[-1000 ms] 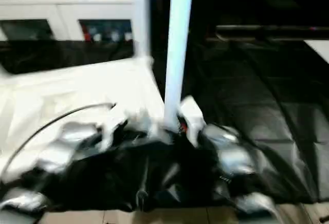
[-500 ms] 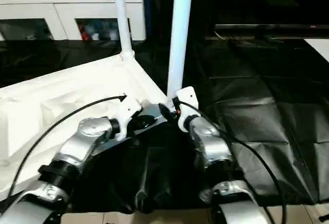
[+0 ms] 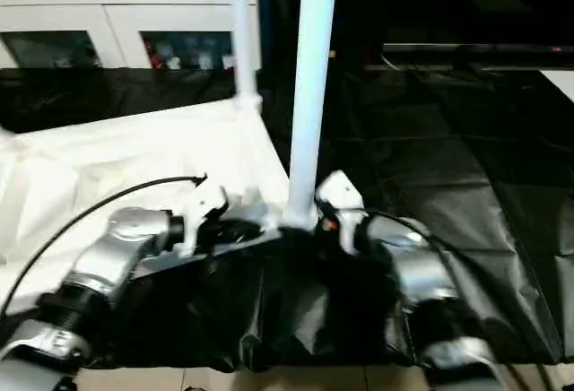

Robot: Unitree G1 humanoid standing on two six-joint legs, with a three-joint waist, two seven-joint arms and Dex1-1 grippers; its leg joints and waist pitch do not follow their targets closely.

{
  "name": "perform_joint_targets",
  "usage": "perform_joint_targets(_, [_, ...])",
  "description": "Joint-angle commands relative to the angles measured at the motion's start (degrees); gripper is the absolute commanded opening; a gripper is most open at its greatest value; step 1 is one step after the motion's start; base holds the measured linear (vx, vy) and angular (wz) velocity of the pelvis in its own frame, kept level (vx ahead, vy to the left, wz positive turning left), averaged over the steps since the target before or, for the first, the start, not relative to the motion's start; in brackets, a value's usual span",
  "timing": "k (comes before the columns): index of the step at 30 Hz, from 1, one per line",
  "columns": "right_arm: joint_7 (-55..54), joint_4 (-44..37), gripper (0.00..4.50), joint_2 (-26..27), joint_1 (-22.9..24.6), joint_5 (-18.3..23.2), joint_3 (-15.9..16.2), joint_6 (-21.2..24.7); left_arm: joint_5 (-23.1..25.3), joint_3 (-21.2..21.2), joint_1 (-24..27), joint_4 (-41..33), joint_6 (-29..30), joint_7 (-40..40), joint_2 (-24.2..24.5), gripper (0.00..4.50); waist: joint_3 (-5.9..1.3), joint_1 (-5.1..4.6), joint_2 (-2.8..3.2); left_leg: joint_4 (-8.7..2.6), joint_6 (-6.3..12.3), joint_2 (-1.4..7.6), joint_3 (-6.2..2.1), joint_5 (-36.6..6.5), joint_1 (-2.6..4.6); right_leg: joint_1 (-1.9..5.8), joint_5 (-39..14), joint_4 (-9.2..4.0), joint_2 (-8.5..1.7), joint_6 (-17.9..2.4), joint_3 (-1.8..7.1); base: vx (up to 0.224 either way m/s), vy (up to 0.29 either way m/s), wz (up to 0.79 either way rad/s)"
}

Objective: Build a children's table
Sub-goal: Rotate leg to tighten

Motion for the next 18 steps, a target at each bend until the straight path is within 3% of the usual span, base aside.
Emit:
perform_joint_targets(1, [5.2,-2.8,3.71,0.4,1.3,1.5,4.5,1.7,-3.2,-0.6,-0.6,-3.9,-1.1,-2.4,-0.7,0.00,-3.56,0.10,-0.51,-3.75,4.83,5.33,-2.94,-9.6,1.33,2.14,-8.6,-4.39,-6.01,-13.8,3.50,0.000,0.000,0.00])
perform_joint_targets(6, [8.0,-5.4,3.30,-1.0,2.5,2.0,5.7,3.3,-4.5,-1.2,0.3,-5.7,0.6,-6.6,1.2,0.00,-3.54,0.39,-0.49,-3.78,5.04,5.42,-2.94,-9.1,1.27,2.08,-8.6,-4.29,-6.04,-13.6,3.49,0.000,0.000,0.00])
perform_joint_targets(11, [8.2,-6.0,2.85,-0.7,2.7,1.6,5.9,3.8,-4.6,-1.1,0.4,-5.8,0.6,-7.4,1.4,0.00,-3.41,0.28,-0.46,-3.98,3.46,5.39,-3.03,-11.1,1.51,1.91,-11.4,-4.60,-6.01,-13.2,3.55,0.000,0.000,0.00])
perform_joint_targets(18, [4.0,-5.2,2.74,1.0,3.0,0.7,5.7,4.1,-2.5,-0.8,-0.2,-4.6,-0.9,-2.7,0.1,0.00,-3.50,0.21,-0.58,-3.87,3.86,5.32,-3.01,-9.8,1.38,1.95,-9.5,-4.43,-6.02,-13.4,3.54,0.000,0.000,0.00])
